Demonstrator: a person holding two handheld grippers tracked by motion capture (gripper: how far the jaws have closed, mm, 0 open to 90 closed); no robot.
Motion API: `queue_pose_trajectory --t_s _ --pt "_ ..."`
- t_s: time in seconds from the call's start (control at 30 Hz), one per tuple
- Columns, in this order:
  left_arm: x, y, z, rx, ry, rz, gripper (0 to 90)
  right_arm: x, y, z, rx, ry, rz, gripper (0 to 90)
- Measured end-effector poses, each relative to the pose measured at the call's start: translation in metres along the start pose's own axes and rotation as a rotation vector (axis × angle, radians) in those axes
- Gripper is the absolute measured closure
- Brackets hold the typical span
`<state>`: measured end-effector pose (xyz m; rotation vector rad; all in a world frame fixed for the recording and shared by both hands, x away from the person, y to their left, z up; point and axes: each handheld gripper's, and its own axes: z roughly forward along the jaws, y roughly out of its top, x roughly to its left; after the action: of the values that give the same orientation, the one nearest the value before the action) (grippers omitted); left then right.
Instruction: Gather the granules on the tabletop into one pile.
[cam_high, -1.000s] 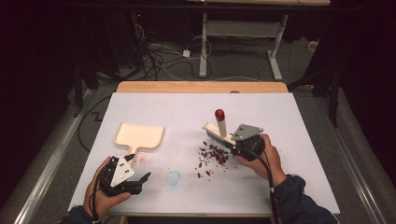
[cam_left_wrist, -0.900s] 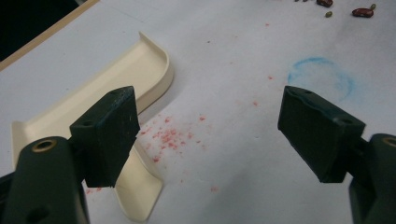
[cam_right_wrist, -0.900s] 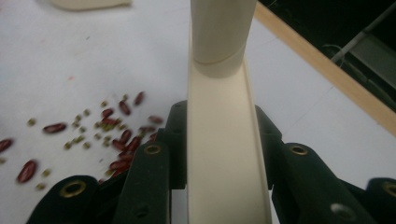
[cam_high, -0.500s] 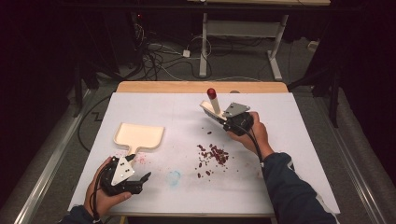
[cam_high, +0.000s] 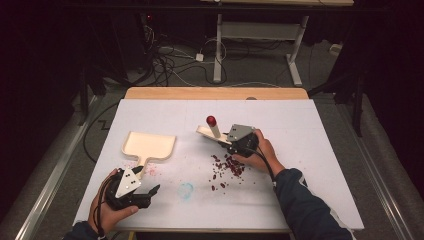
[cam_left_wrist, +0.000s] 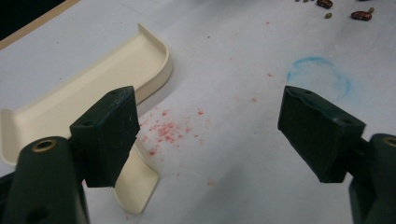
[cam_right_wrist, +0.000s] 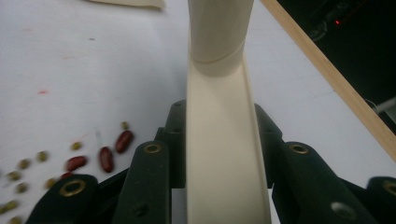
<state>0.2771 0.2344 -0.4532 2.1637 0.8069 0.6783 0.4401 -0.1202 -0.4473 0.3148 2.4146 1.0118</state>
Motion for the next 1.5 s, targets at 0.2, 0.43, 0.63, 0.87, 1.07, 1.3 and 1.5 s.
queue_pose_trajectory --t_s 0.2,0.43,0.63,0.87,1.07,1.3,1.5 --pt "-0.001 0.000 -0.001 0.001 -0.019 -0.029 20.2 0.017 -0.009 -0.021 -0.038 0.080 -0.058 67.7" --pt "0.005 -0.001 -0.001 -0.010 -0.033 -0.075 20.2 0.029 -0.019 -0.044 -0.077 0.131 -0.084 67.7" --pt "0.004 0.000 0.001 0.003 -0.035 -0.060 20.2 0.027 -0.019 -0.052 -0.098 0.105 -0.072 67.8" --pt "0.004 0.000 0.001 -0.003 -0.028 -0.061 20.2 0.025 -0.008 -0.076 -0.150 0.031 0.012 67.8" --pt "0.004 0.001 -0.004 -0.019 0.009 -0.052 20.2 0.042 0.014 -0.102 -0.176 0.117 0.175 67.8" --pt "0.005 0.001 -0.006 -0.027 0.023 -0.047 20.2 0.089 0.029 -0.096 -0.116 0.299 0.231 67.8" --pt "0.005 0.001 -0.007 -0.032 0.015 -0.042 20.2 0.105 0.022 -0.074 -0.037 0.374 0.255 67.8"
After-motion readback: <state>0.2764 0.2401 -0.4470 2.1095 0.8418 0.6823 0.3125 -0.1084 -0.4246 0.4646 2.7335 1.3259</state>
